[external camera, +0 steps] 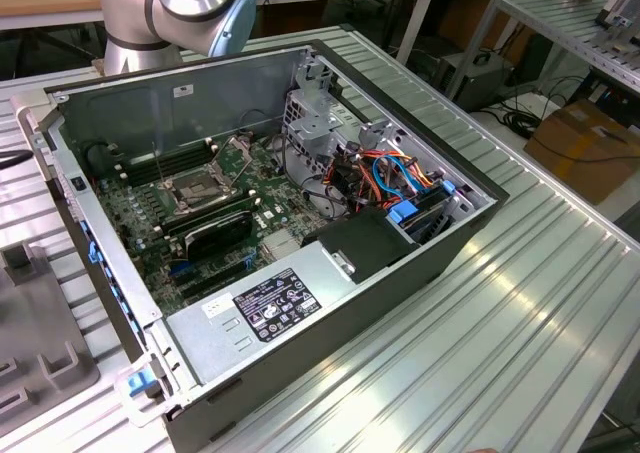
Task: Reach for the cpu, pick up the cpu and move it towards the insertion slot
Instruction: 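Pick up the cpu and move it towards the insertion slot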
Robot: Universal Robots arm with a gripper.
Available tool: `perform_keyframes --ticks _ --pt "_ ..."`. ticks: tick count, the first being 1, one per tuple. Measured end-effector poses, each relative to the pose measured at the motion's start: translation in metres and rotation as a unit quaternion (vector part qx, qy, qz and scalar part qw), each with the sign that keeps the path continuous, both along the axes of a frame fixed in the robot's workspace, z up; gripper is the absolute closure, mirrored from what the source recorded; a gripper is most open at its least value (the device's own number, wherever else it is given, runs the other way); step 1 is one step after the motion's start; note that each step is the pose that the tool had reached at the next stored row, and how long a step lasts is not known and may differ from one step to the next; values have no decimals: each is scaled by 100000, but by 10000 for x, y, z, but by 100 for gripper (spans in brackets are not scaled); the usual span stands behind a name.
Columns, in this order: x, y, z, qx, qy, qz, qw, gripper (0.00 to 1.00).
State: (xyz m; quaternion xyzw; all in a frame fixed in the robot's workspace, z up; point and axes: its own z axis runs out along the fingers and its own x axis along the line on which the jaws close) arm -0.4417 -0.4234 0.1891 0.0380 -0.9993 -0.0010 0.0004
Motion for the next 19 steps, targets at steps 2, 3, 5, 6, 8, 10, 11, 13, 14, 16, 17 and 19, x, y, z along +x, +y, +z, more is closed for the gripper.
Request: perform_keyframes --ticks 2,3,5,6,8,10,11,13,14,16,17,19 --pt "0 1 -9 19 9 4 100000 27" --pt "-1 1 -10 21 12 0 100000 27" --pt "0 1 -12 27 4 -1 100000 27" --pt "0 1 -12 23 7 0 100000 43" --pt "0 1 -12 23 8 -1 100000 44" --pt "0 2 -13 27 7 -1 100000 45" --pt "0 1 -13 25 4 1 100000 45" --pt "0 2 -13 36 -13 1 100000 45" --pt "0 2 -12 40 -19 1 100000 45" --pt "0 2 7 29 8 1 100000 45" --pt "0 2 25 29 22 -1 100000 45" --pt "0 1 59 26 32 0 100000 45"
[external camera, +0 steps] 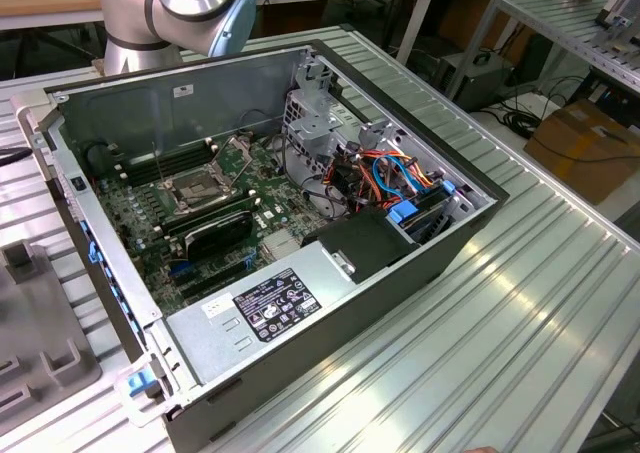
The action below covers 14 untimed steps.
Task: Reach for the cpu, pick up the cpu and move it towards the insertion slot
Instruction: 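Pick up the cpu and move it towards the insertion slot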
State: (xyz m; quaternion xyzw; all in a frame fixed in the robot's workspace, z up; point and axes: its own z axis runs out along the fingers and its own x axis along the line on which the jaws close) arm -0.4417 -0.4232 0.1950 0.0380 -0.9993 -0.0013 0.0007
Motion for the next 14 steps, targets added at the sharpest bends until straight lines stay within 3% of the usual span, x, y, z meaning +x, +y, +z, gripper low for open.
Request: perform_keyframes --ticks 1,11,14 --pt "0 0 33 3 -2 -1 100000 45" --pt "0 0 49 0 7 0 100000 45" --pt "0 0 107 6 -5 -1 100000 45"
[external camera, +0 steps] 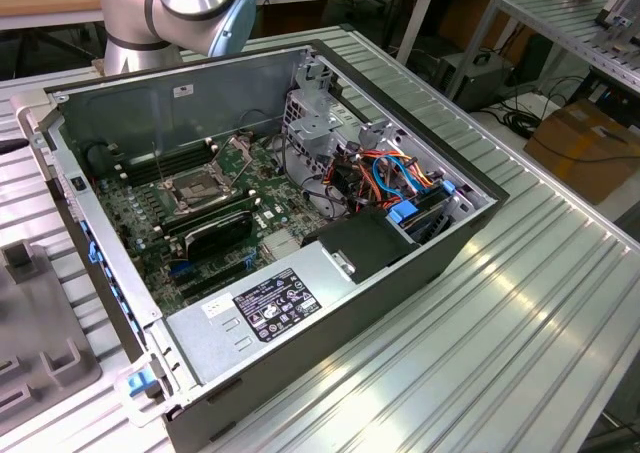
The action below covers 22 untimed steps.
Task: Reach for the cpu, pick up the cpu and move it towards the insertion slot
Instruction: 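Pick up the cpu and move it towards the insertion slot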
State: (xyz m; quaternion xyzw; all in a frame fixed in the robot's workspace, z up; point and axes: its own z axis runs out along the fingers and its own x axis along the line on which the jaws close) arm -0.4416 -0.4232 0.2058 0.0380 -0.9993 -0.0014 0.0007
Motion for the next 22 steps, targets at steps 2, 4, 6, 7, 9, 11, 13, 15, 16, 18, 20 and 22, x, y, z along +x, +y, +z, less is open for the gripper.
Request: perform_keyframes --ticks 2,4,6,7,9,11,13,15,16,18,20,22 --pt "0 0 39 -5 9 1 100000 45" --pt "0 0 84 -4 8 1 100000 45" --pt "0 0 96 1 -5 1 100000 45" --pt "0 0 104 -4 7 1 100000 45" --pt "0 0 132 -3 6 1 100000 45" --pt "0 0 158 -3 3 0 100000 45" --pt "0 0 175 -6 8 0 100000 45" --pt "0 0 189 -5 4 1 100000 45" --pt "0 0 194 1 0 0 100000 45" --pt "0 0 205 -6 10 2 100000 45" --pt "-1 0 224 -10 18 -1 100000 45" --pt "0 0 239 -6 10 1 100000 45"
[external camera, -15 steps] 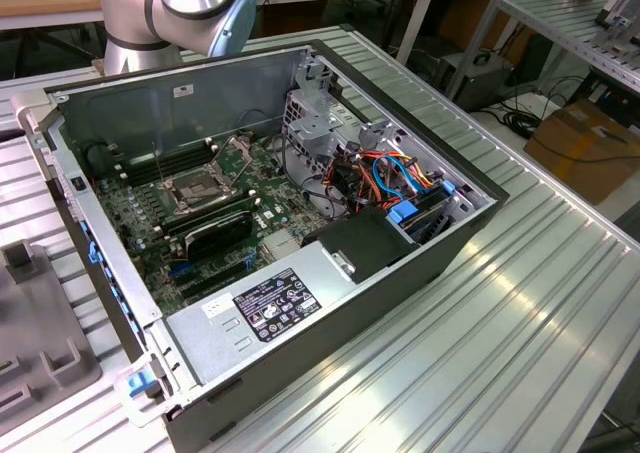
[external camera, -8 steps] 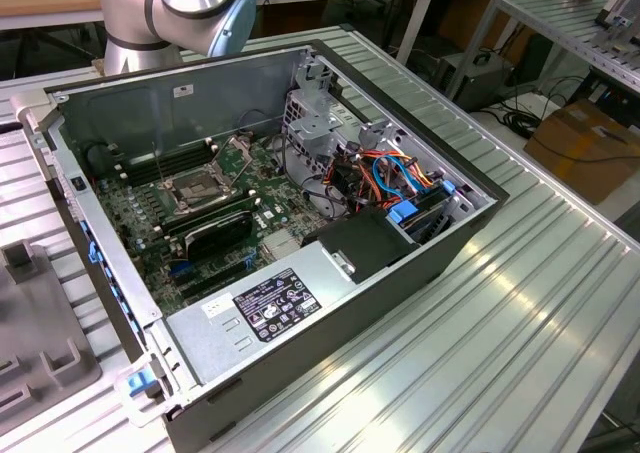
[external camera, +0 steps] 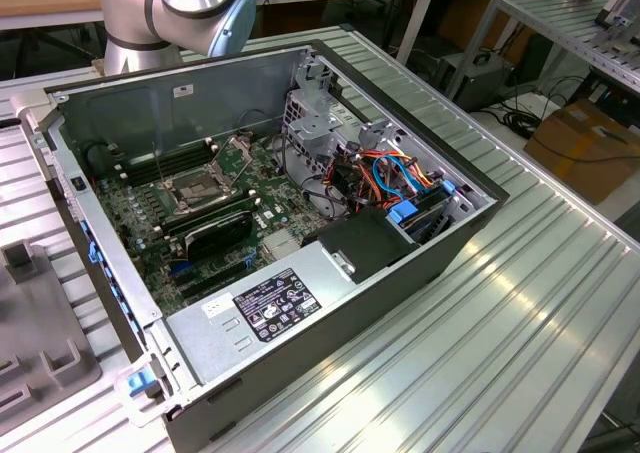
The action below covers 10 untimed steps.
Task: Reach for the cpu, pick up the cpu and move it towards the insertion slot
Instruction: 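Pick up the cpu and move it towards the insertion slot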
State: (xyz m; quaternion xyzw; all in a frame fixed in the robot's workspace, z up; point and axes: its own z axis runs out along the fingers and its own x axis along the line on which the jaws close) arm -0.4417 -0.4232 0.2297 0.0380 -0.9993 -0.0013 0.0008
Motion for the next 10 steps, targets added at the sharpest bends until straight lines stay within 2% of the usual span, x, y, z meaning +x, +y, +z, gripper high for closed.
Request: perform_keyframes --ticks 4,10 --pt "0 0 39 5 -5 -1 100000 45" --pt "0 0 48 4 -6 0 100000 45"
